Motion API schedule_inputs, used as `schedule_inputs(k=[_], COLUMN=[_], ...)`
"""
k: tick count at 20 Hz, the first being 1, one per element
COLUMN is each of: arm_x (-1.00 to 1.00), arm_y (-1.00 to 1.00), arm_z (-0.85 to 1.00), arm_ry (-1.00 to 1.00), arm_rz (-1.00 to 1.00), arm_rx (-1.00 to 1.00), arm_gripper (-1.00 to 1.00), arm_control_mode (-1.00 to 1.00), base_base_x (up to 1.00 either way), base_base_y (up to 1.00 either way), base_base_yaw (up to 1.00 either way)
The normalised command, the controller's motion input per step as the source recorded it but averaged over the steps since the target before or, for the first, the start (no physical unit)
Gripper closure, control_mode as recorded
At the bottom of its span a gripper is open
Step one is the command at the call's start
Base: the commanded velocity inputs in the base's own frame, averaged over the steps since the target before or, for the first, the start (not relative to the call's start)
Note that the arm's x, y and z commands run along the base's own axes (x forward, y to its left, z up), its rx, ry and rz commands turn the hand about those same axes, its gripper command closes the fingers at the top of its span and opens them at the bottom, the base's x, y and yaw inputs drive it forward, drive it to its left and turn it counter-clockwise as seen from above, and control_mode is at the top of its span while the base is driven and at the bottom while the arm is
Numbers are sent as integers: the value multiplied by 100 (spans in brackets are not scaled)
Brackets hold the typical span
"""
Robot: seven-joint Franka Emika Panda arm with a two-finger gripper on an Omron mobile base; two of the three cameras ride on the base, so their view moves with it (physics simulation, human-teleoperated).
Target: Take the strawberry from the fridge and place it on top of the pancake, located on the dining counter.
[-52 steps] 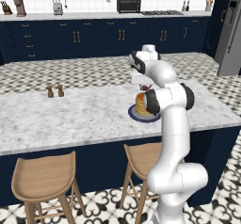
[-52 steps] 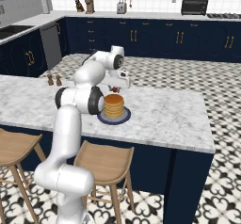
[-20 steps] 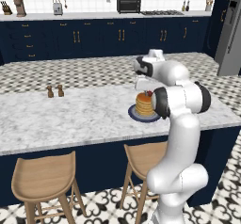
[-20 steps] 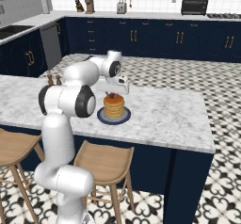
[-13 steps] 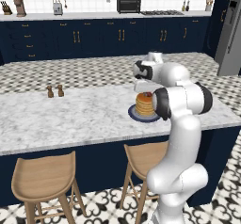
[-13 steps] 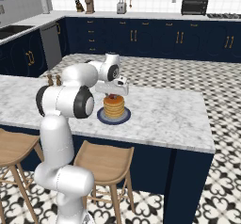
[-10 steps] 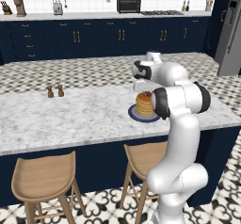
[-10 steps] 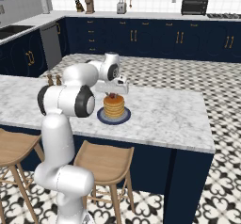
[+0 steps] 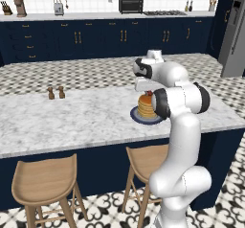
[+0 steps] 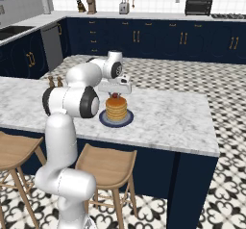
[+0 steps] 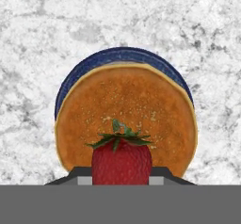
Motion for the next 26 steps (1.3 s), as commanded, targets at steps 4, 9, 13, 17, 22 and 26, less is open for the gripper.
schedule_inputs(k=[4,9,13,17,22,26], arm_x=[-14,-15,-18,-14,-4,0], arm_y=[-3,0,0,0,0,0], arm_z=[-3,0,0,0,0,0], arm_ry=[0,0,0,0,0,0], arm_rz=[0,0,0,0,0,0], arm_rx=[0,0,0,0,0,0], arm_gripper=[100,100,100,-100,-100,-100], arm_control_mode=[-100,-100,-100,-100,-100,-100], base_base_x=[0,0,0,0,0,0], base_base_y=[0,0,0,0,0,0], base_base_yaw=[0,0,0,0,0,0])
